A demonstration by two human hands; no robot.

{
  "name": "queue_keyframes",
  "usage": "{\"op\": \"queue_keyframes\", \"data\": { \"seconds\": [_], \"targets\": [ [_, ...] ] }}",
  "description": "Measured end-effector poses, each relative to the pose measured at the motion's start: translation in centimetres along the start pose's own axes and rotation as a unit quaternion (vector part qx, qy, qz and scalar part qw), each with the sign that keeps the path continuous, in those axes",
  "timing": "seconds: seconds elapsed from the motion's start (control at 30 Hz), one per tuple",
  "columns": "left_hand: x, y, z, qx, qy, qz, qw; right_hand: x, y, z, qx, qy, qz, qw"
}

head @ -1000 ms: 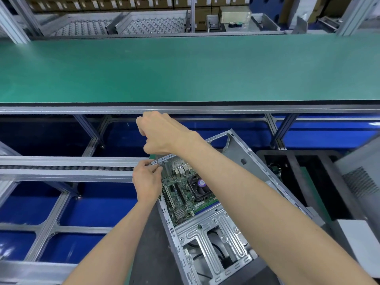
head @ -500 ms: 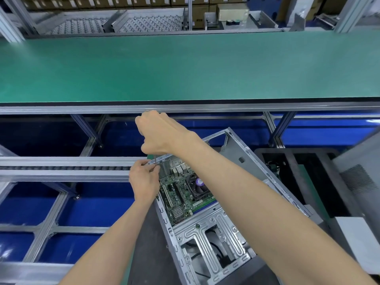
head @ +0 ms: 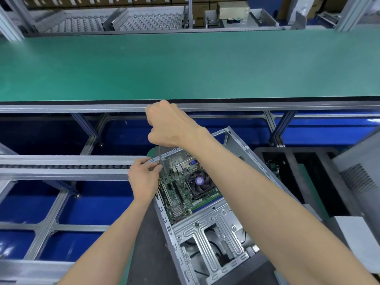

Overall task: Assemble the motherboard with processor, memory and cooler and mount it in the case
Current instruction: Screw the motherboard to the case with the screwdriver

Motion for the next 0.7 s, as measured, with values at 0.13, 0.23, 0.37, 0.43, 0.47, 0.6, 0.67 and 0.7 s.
{"op": "queue_keyframes", "data": {
  "seconds": [0.13, 0.23, 0.37, 0.43, 0.47, 0.6, 0.67, 0.7],
  "targets": [
    [0.4, 1.2, 0.4, 0.027, -0.017, 0.006, 0.999, 2.0, 2.2, 0.7, 0.013, -0.039, 0.001, 0.999],
    [1.5, 3.0, 1.3, 0.086, -0.034, 0.037, 0.995, 3.7, 4.2, 1.6, 0.034, -0.077, -0.003, 0.996],
    [2.5, 2.6, 3.0, 0.046, 0.072, 0.106, 0.991, 5.4, 7.7, 2.6, 0.083, -0.119, -0.007, 0.989],
    [2.1, 0.5, 4.0, -0.015, 0.183, 0.149, 0.972, 5.9, 9.3, 2.7, 0.105, -0.13, -0.004, 0.986],
    [2.1, -0.8, 4.6, -0.05, 0.24, 0.181, 0.952, 6.1, 10.1, 2.8, 0.114, -0.134, -0.003, 0.984],
    [2.9, -4.8, 7.4, -0.106, 0.451, 0.328, 0.823, 6.1, 12.0, 3.2, 0.14, -0.134, 0.003, 0.981],
    [3.2, -6.1, 8.7, -0.109, 0.518, 0.389, 0.754, 6.0, 12.6, 3.5, 0.145, -0.13, 0.006, 0.981],
    [3.4, -6.7, 9.1, -0.115, 0.539, 0.43, 0.715, 6.0, 12.8, 3.6, 0.145, -0.129, 0.005, 0.981]
  ]
}}
Point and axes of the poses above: each hand's wrist, its own z-axis away from the middle knuckle, its own y-axis out of the back of the hand, x = y × z, the point moved 7 cm from there along -z, towards the middle knuckle, and after that the axes turned 10 degrees about x, right-handed, at the moved point
